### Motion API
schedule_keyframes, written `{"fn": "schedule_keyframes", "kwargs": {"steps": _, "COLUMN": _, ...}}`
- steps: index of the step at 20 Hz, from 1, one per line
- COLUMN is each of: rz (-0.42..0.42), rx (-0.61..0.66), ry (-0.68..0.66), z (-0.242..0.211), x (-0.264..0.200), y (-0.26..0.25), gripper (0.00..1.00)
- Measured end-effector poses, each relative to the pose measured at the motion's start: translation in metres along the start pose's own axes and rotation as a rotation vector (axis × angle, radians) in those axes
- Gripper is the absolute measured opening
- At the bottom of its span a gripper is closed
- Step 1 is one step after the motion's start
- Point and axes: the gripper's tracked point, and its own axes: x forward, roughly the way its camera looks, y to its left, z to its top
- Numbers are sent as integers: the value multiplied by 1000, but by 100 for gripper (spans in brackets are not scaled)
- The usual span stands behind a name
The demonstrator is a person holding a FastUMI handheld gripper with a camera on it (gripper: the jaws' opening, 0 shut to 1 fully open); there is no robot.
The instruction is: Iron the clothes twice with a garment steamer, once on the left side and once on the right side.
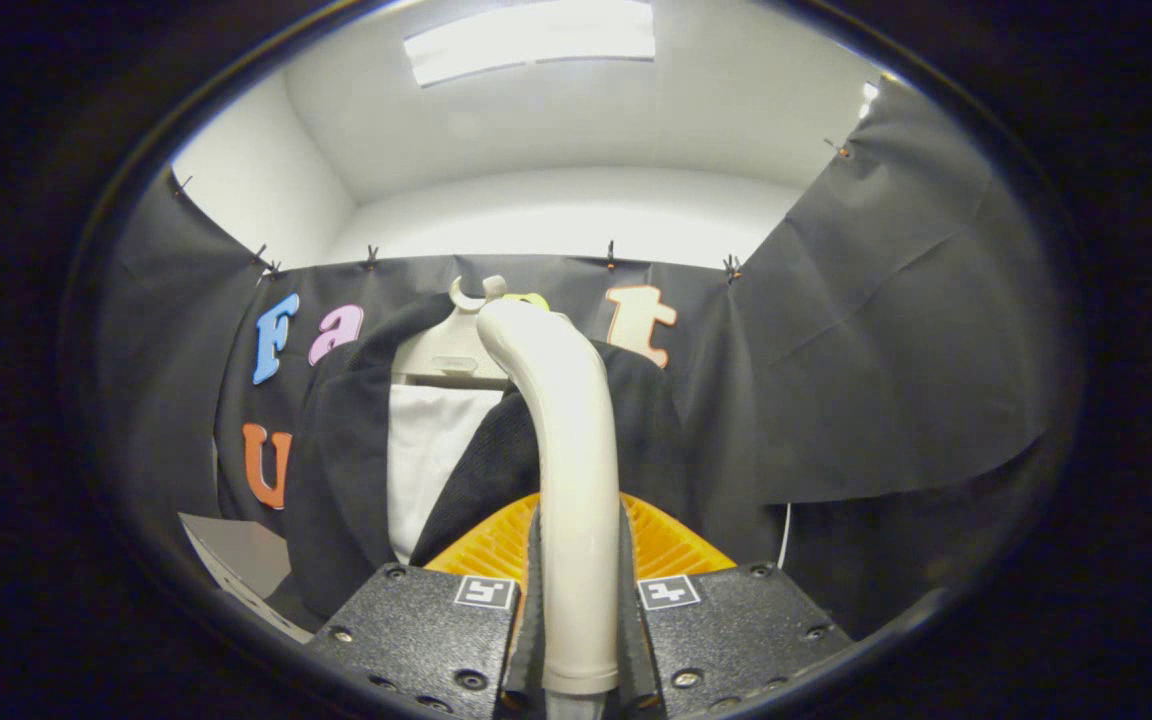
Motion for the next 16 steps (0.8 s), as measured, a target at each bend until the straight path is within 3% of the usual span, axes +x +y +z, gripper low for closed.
{"fn": "schedule_keyframes", "kwargs": {"steps": 5, "rz": -60, "rx": -9, "ry": 49, "z": -8, "x": 29, "y": -7, "gripper": 31}}
{"fn": "schedule_keyframes", "kwargs": {"steps": 16, "rz": -142, "rx": -132, "ry": 160, "z": -44, "x": -17, "y": 8, "gripper": 32}}
